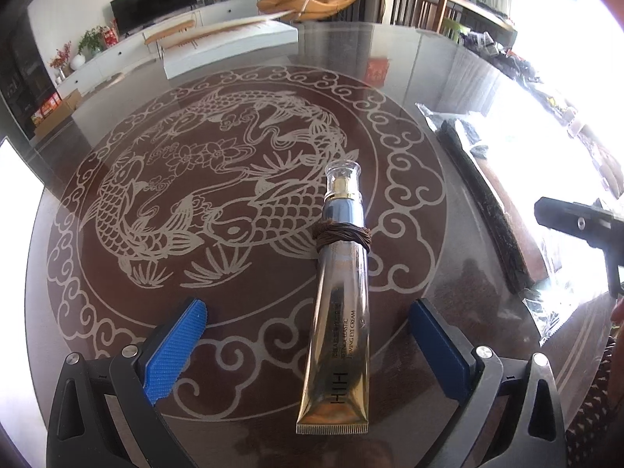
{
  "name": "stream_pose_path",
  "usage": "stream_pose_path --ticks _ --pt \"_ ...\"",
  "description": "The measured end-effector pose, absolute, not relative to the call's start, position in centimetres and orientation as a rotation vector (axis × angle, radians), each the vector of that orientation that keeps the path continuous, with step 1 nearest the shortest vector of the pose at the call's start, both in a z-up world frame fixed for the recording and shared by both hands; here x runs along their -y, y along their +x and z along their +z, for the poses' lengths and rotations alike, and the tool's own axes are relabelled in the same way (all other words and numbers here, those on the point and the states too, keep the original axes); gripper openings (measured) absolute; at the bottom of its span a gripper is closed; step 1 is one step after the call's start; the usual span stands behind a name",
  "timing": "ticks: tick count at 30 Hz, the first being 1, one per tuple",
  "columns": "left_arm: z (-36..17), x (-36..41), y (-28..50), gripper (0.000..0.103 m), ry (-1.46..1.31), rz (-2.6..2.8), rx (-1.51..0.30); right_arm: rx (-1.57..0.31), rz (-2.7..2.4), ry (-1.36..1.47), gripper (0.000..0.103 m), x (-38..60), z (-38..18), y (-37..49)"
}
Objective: Organize objects
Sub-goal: 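Lift and carry the tube and phone case over the bin with both grippers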
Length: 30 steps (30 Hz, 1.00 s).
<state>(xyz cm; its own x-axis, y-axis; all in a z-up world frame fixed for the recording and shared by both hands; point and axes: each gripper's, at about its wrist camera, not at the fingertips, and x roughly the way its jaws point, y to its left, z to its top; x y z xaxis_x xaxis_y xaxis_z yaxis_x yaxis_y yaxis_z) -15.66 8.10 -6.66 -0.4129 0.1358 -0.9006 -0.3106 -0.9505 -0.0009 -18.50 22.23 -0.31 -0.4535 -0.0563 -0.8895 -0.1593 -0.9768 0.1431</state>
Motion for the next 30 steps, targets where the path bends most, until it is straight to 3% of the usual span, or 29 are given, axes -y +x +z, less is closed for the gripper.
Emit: stream_pose_path --ticks 6,9,10,11,12,13,24,30 --pt "-6.7 -9.5 -15.7 0.102 -1.469 2.388 -0.295 -0.127 2.469 -1.824 0.103 -19.0 -1.8 -23.6" --pt "-6.3 -10.1 -15.7 0.08 -1.409 2.387 -0.304 -0.053 2.439 -1.85 0.103 -17.7 -3.1 -23.7" --pt "-6.2 -10.2 -15.8 0.064 -1.39 2.392 -0.304 -0.074 2.465 -1.819 0.102 -17.7 -3.0 -23.4" --pt "-6.0 -10.2 -15.8 0.042 -1.371 2.397 -0.302 -0.071 2.486 -1.783 0.097 -17.7 -2.8 -23.0" --pt "-5.8 -10.2 -15.8 0.031 -1.356 2.399 -0.3 -0.066 2.51 -1.746 0.083 -17.9 -2.4 -22.6" --pt "-5.8 -10.1 -15.8 0.025 -1.347 2.385 -0.283 -0.076 2.517 -1.734 0.077 -18.1 -2.1 -22.2" --pt "-2.6 -4.2 -8.4 0.025 -1.159 2.42 -0.032 -0.351 2.703 -1.615 0.076 -20.2 1.5 -15.0" --pt "2.1 0.6 -4.1 0.025 -1.014 2.486 0.096 -0.388 2.827 -1.55 0.076 -17.1 5.2 -12.7"
